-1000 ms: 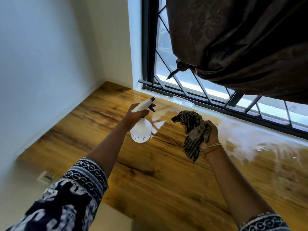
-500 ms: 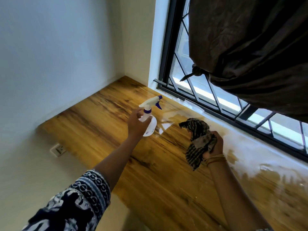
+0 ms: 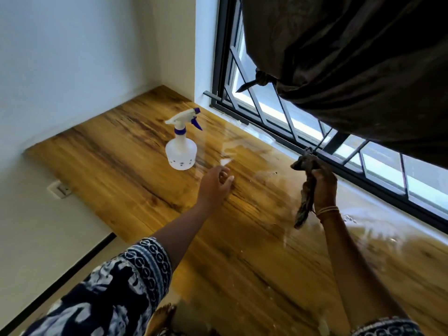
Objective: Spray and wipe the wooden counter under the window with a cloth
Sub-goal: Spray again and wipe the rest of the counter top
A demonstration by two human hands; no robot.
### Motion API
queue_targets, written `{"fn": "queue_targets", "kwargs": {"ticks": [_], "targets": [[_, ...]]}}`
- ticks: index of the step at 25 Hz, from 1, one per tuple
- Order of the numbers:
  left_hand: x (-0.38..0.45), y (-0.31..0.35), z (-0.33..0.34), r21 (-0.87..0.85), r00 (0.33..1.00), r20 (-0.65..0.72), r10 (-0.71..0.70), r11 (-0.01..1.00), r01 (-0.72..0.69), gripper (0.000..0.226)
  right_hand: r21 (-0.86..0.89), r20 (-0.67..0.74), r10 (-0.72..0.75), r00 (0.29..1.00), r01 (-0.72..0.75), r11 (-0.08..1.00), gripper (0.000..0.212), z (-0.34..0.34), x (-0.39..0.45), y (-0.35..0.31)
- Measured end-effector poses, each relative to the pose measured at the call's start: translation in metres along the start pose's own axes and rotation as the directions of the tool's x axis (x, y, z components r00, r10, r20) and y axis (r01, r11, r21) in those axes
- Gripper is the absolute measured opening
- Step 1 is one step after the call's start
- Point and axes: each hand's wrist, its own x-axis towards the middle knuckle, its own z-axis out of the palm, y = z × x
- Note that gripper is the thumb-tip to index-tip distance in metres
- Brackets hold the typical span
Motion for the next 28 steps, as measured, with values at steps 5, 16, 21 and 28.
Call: {"fn": "queue_targets", "kwargs": {"ticks": [5, 16, 21, 28], "targets": [[0.012, -0.015, 0.023, 0.46, 0.944, 0.328, 0.043, 0.865, -0.199, 0.05, -0.843, 0.135, 0.075, 0.988, 0.075, 0.532, 0.054, -0.026, 0.024, 0.053], [0.039, -0.066, 0.008, 0.568, 0.89, 0.433, 0.143, 0.723, -0.393, 0.054, -0.207, 0.969, -0.095, 0.226, 0.961, 0.182, 0.053, 0.033, -0.093, 0.11], [0.04, -0.069, 0.008, 0.55, 0.894, 0.421, 0.156, 0.739, -0.388, 0.053, -0.605, 0.764, -0.007, 0.645, 0.72, 0.34, 0.052, 0.043, 0.056, 0.084], [0.039, -0.07, 0.007, 0.553, 0.898, 0.412, 0.155, 0.741, -0.382, 0.052, -0.882, 0.417, 0.02, 0.909, 0.4, 0.25, 0.053, 0.067, 0.102, 0.088]]}}
